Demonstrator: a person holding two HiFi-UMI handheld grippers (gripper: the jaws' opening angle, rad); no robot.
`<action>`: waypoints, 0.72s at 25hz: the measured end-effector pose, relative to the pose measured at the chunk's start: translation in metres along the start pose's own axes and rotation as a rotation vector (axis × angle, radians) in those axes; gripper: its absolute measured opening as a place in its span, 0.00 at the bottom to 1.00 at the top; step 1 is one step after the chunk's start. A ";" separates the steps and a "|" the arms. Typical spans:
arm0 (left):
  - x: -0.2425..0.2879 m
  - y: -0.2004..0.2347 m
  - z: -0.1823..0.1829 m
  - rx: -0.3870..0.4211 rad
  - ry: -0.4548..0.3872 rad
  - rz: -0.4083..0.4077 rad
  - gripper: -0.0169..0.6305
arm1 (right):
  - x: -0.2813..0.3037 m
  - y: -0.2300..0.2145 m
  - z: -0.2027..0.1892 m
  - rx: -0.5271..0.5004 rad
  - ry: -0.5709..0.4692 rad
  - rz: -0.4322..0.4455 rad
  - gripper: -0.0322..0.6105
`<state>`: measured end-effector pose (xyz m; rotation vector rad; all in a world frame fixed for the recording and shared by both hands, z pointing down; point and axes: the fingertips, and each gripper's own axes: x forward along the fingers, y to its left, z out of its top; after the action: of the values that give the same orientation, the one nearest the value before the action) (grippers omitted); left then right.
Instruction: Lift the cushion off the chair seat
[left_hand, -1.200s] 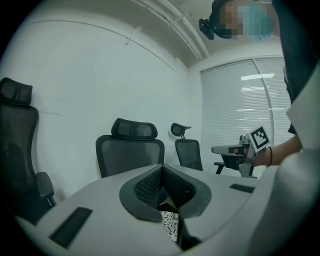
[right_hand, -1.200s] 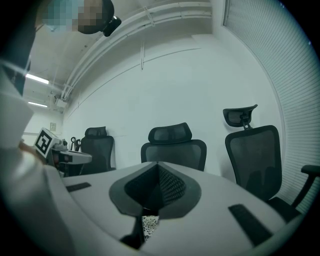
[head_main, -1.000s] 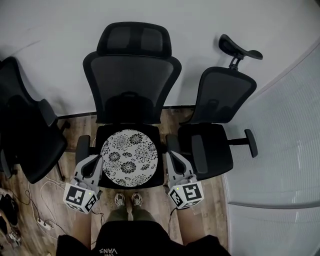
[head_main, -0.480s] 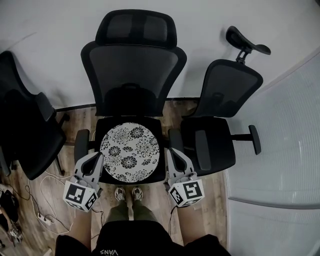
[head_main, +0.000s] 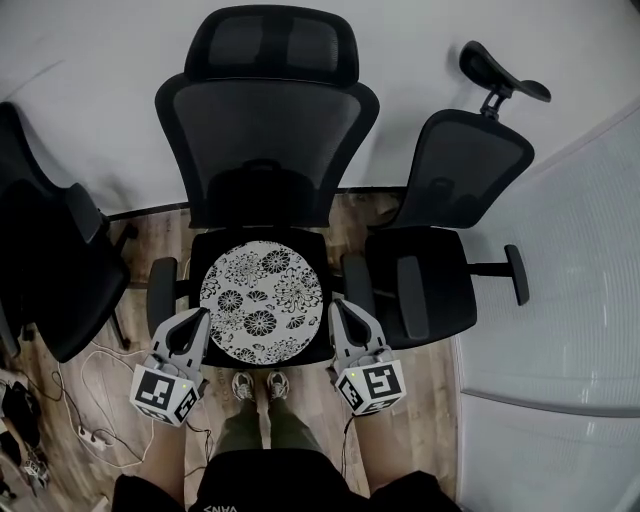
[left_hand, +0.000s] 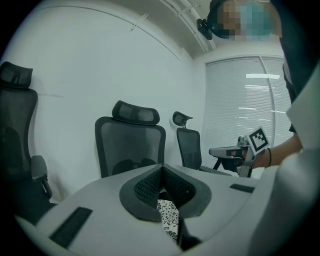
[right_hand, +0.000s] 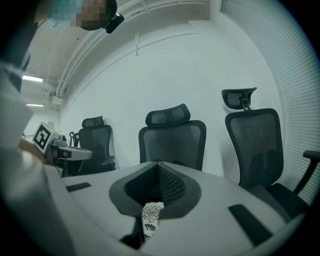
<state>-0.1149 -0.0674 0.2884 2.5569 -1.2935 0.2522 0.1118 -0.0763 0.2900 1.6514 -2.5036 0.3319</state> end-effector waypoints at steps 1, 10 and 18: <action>0.001 0.000 -0.002 0.001 0.002 -0.002 0.04 | 0.001 -0.001 -0.003 0.002 0.004 -0.001 0.07; 0.014 0.003 -0.025 -0.004 0.027 -0.015 0.04 | 0.007 -0.007 -0.035 0.014 0.052 -0.009 0.07; 0.024 0.010 -0.049 -0.013 0.056 -0.011 0.04 | 0.015 -0.011 -0.062 0.029 0.083 -0.013 0.07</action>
<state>-0.1106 -0.0761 0.3431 2.5270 -1.2568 0.3094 0.1149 -0.0785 0.3549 1.6279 -2.4382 0.4280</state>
